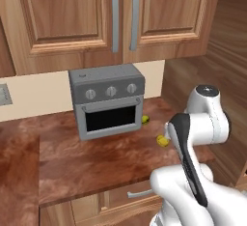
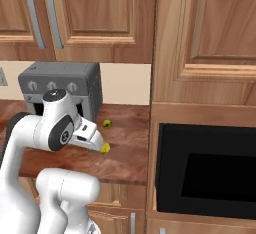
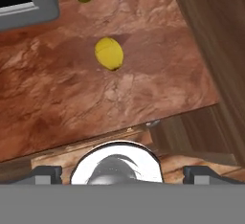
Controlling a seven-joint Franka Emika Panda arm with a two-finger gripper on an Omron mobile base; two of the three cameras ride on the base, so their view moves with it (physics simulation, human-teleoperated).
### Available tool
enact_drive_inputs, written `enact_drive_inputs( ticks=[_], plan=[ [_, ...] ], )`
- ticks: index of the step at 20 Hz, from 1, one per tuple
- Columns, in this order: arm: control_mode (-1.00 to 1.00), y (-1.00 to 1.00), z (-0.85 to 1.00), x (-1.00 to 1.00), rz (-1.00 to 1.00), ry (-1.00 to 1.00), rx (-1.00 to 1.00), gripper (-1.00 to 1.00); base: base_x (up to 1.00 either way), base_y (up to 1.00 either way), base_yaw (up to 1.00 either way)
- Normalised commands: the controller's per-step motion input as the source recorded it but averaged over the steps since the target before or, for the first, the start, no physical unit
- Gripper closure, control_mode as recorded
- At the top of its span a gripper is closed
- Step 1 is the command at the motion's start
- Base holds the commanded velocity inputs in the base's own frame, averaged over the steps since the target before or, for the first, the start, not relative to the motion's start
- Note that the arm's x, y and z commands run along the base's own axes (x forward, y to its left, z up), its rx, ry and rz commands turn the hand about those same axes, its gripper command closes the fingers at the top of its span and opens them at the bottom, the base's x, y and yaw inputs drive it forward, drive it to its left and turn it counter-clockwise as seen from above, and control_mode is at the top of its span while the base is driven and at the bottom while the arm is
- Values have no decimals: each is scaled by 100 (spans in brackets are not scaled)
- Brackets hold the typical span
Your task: Place the beer on the top shelf of the fridge to keep it out of children's reach, and place the lemon and pear on lower shelves for easy access.
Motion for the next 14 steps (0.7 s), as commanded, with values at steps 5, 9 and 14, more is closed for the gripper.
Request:
enact_drive_inputs(
  ticks=[5,9,14],
  plan=[
    [-100,0,-45,41,0,0,0,-100,0,0,0],
    [-100,0,-40,40,0,1,0,-100,0,0,0],
    [-100,0,-36,38,0,1,0,-100,0,0,0]
  ],
)
